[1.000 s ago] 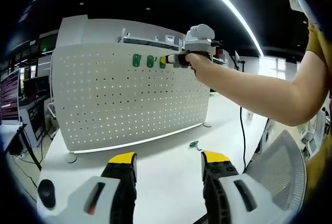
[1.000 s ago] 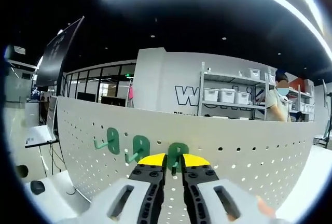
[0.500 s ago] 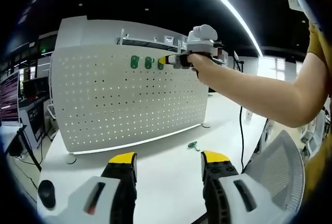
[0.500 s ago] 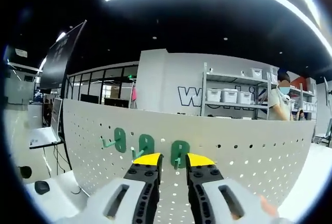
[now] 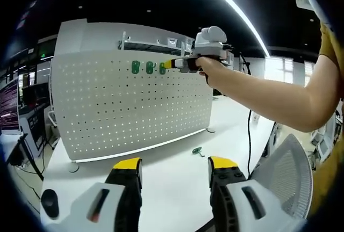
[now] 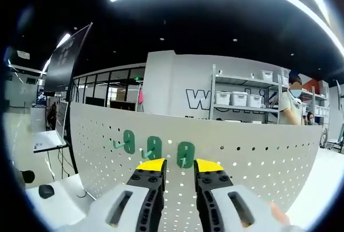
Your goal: Insert the hook assembly into the mounting plate slot until the hook locks in place.
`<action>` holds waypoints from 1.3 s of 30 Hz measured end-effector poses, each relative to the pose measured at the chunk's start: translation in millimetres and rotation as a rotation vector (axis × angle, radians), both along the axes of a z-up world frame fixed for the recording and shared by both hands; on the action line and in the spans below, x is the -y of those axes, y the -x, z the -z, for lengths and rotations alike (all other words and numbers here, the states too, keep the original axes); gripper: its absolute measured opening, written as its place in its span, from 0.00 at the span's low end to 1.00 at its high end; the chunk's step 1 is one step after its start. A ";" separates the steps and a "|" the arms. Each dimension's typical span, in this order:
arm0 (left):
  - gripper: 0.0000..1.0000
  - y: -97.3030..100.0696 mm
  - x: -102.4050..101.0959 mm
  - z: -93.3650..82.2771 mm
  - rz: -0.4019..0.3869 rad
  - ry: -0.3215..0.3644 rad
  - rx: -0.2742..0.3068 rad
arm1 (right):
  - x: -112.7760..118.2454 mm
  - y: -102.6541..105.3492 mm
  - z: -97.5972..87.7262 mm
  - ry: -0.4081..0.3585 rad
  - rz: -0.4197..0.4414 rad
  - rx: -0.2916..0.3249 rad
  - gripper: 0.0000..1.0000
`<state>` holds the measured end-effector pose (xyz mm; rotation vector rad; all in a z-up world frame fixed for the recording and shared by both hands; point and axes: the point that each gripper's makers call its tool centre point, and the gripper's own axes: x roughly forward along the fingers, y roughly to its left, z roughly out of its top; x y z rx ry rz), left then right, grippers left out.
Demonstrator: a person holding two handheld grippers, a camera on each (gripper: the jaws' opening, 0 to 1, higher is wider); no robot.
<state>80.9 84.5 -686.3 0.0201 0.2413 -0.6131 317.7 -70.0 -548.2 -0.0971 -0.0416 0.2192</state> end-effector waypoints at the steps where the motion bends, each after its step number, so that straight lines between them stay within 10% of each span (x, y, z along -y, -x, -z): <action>1: 0.51 1.0 0.6 -0.6 0.003 -0.001 0.003 | 0.5 3.1 0.8 -0.001 0.000 -0.003 0.18; 39: 0.51 21.8 17.3 -9.4 0.051 -0.011 0.030 | 20.0 60.9 5.9 0.024 -0.022 -0.009 0.26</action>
